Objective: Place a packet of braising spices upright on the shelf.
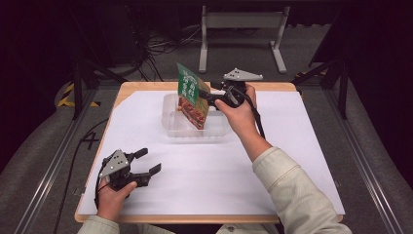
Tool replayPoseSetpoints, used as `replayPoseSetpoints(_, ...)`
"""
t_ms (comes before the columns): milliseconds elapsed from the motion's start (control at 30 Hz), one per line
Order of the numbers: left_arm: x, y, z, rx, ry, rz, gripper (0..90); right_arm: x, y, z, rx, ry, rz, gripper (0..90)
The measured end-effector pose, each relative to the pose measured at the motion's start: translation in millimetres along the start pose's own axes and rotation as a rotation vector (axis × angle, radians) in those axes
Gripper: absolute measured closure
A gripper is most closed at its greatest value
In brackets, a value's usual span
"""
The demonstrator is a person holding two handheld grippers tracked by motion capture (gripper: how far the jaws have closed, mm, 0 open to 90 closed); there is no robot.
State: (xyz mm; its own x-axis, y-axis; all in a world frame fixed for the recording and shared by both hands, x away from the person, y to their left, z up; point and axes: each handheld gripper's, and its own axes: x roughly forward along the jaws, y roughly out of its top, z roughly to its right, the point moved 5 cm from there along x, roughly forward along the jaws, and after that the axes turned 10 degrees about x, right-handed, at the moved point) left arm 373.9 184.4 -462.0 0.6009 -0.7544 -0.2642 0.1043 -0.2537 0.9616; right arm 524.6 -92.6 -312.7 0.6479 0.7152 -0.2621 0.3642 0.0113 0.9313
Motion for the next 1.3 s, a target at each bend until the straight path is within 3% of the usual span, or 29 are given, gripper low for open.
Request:
replayPoseSetpoints(133,1.7,0.9,-0.1,0.004,-0.005,0.003,20.6,-10.6,0.5,-2.7,-0.024,0.017,-0.001,31.1)
replayPoseSetpoints(633,6.1,3.1,-0.8,0.007,-0.007,0.006,20.6,-97.3,-5.8,-3.5,-0.142,0.076,0.027,26.2)
replayPoseSetpoints(833,5.7,3.6,-0.6,0.013,-0.005,0.004,20.6,-128.2,-12.7,-0.4,-0.138,0.071,0.045,25.9)
replayPoseSetpoints(1000,5.0,3.9,0.2,0.006,-0.003,0.006,20.6,-143.0,-20.3,2.8,-0.146,0.065,0.041,24.7)
replayPoseSetpoints(1300,4.7,3.7,0.2,0.01,0.0,0.001,20.6,-174.9,-53.0,23.3,-0.17,0.017,0.035,23.4)
